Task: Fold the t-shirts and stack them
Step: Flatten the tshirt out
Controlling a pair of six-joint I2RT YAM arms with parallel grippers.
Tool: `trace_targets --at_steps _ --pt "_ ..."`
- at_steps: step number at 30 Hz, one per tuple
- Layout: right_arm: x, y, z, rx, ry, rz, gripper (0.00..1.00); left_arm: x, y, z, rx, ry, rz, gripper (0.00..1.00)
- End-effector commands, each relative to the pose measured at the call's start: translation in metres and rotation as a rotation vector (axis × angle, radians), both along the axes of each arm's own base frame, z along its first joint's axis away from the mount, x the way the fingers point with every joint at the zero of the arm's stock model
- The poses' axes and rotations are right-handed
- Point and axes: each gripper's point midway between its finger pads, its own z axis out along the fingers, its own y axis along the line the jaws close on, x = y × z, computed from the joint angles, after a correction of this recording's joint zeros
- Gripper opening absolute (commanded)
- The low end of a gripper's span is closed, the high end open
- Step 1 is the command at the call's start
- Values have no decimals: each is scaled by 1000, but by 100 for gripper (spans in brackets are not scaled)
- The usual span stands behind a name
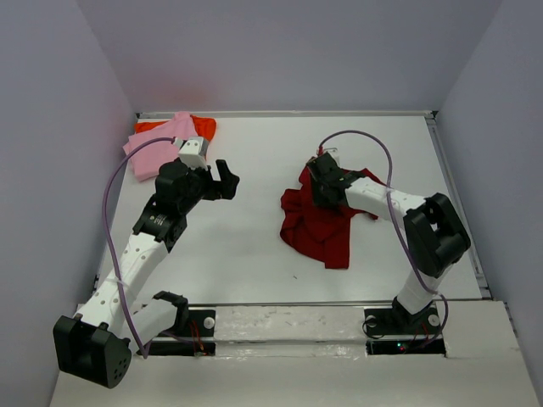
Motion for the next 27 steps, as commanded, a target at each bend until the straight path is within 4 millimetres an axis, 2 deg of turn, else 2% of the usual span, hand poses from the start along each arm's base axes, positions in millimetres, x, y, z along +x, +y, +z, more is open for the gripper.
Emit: trace_targets --at_steps 1,4,9,11,15,22,23,24,25,26,27 --pt "-4 -13 17 -39 -38 -36 57 1 -2 12 -2 -44 -14 97" --pt "-14 -23 10 -62 -21 -56 57 0 -3 12 -3 -43 -15 97" --pt "-24 -36 16 -71 -47 -87 57 0 -4 12 -5 -43 -21 97" --pt "-28 -39 10 -76 -35 -92 57 0 -4 12 -5 -41 -22 97" --pt "-37 -42 -1 -80 -5 -104 57 0 -5 11 -5 -41 -24 97" --pt "-38 -41 -2 -76 5 -106 55 0 -5 12 -6 -44 -26 97" --pt "-38 -41 -2 -75 6 -106 51 -1 -5 13 -6 -46 -24 97" --pt "-38 -42 -3 -76 6 -107 34 0 -5 13 -5 -46 -23 97" --pt "-38 -42 -3 -76 6 -107 34 -1 -5 13 -5 -48 -24 97" --pt "-37 -41 -2 -75 5 -108 22 -1 -5 13 -6 -47 -23 97" --pt "-37 -41 -2 -78 3 -109 17 -1 -5 14 -6 -49 -23 97"
